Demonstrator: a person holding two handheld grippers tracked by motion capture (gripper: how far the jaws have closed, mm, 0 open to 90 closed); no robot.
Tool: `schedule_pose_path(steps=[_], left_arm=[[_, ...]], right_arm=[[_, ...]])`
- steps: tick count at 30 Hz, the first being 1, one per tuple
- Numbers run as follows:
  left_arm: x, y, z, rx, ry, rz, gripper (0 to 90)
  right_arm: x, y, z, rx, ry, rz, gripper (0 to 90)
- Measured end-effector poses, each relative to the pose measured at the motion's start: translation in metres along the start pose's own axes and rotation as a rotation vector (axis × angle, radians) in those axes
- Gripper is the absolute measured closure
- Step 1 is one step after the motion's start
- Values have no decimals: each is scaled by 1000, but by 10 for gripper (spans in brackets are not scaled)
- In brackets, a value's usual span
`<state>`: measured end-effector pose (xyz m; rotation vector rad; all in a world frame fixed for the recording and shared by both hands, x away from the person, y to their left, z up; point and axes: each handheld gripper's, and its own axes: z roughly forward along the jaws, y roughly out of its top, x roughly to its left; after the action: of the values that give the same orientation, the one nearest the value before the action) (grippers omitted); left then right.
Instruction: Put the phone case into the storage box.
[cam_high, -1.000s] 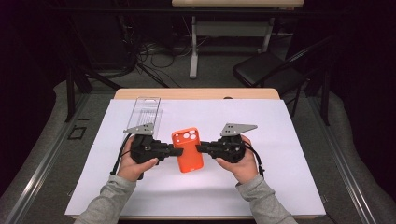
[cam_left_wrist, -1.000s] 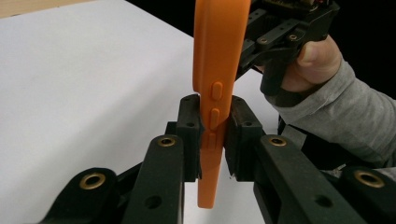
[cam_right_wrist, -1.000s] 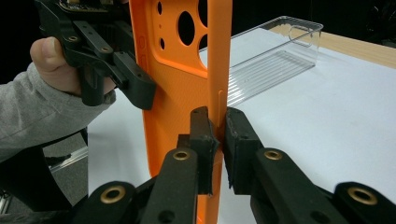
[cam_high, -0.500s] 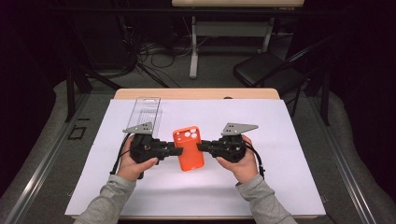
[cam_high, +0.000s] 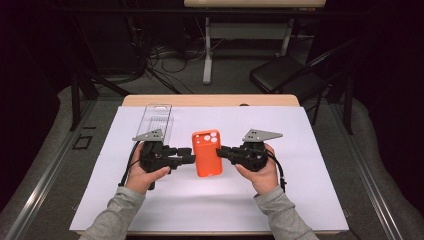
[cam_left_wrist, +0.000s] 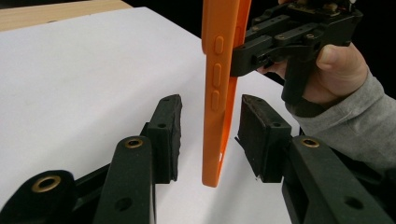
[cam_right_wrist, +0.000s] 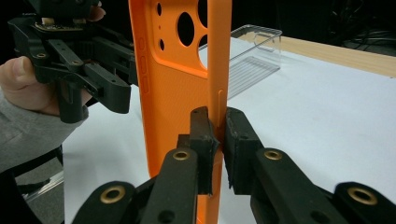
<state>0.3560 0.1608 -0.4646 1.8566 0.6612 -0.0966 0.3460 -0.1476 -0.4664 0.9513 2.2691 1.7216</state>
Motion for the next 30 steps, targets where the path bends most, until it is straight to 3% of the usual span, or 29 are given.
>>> schedule_pose_path(steps=[3, 6, 12, 18, 23, 30], left_arm=[[2, 0, 0, -4, 8, -15, 571], [3, 0, 0, -22, 37, -5, 553], [5, 1, -2, -38, 53, -9, 546], [3, 2, -2, -58, 103, 34, 536], [1, 4, -4, -72, 129, 28, 516], [-5, 7, -7, -83, 215, 76, 464]], right_arm=[[-1, 0, -1, -11, -12, 7, 830], [-2, 0, -2, -17, -23, 16, 830], [-3, 0, -4, -24, -37, 22, 830], [-3, 0, -5, -28, -48, 22, 830], [-2, 0, -6, -28, -72, 18, 830], [0, 0, -5, -23, -102, 14, 830]])
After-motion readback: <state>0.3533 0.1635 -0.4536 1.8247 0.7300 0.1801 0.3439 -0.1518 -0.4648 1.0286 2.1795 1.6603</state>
